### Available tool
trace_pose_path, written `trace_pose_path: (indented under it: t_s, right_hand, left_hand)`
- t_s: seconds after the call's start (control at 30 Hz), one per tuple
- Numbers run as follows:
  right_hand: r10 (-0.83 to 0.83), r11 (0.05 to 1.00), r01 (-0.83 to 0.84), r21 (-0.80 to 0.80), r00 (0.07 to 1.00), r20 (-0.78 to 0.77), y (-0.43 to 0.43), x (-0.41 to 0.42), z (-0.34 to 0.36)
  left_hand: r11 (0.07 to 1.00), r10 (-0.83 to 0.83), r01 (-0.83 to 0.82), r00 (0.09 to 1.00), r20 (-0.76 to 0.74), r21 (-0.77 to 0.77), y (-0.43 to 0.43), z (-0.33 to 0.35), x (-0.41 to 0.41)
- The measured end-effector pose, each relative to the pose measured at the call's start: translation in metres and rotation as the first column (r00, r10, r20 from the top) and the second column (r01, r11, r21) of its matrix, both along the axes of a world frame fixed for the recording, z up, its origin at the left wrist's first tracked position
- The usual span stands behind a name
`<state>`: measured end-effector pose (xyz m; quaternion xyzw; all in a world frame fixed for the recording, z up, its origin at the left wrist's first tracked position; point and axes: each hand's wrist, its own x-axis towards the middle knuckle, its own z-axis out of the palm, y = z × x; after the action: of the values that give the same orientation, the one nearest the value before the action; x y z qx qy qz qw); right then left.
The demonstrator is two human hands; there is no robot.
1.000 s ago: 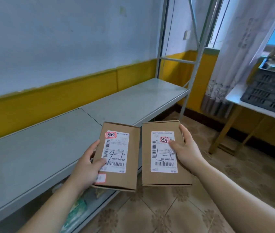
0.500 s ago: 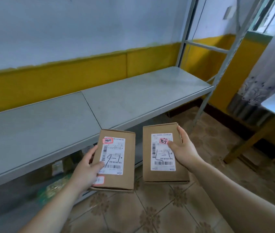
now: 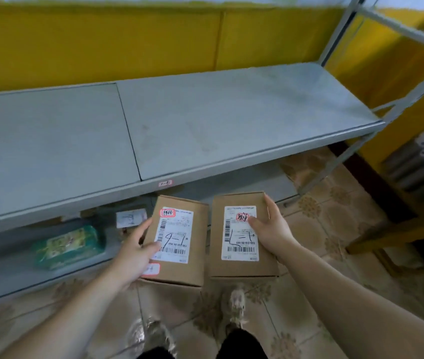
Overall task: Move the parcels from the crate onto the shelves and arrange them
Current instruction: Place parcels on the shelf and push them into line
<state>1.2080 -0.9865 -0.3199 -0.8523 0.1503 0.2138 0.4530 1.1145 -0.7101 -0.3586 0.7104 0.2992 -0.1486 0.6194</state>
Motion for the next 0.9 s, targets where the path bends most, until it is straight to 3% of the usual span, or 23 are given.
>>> trace_pose_path:
  t_s: [0.23, 0.37, 0.67, 0.9]
  right_hand:
    - [0.208, 0.978, -0.205, 0.04, 0.973, -0.1, 0.019, 0.078, -0.092]
    - [0.227, 0.97, -0.216, 0.109, 0.969, -0.096, 0.03, 0.108, -0.158]
    - [0.134, 0.976, -0.126, 0.178, 0.99, -0.035, 0.082, 0.172, -0.383]
    - [0.117, 0.955, -0.14, 0.261, 0.988, 0.103, 0.123, 0.21, -0.507]
  left_hand:
    - [0.979, 0.206, -0.203, 0.97, -0.126, 0.029, -0.015, -0.068, 0.014]
    - [0.959, 0.282, -0.275, 0.954, -0.106, 0.074, -0.018, -0.124, 0.028]
    - [0.886, 0.416, -0.413, 0.909, 0.033, 0.21, 0.051, -0.312, 0.094]
    - [0.859, 0.404, -0.444, 0.894, 0.194, 0.254, 0.115, -0.41, 0.117]
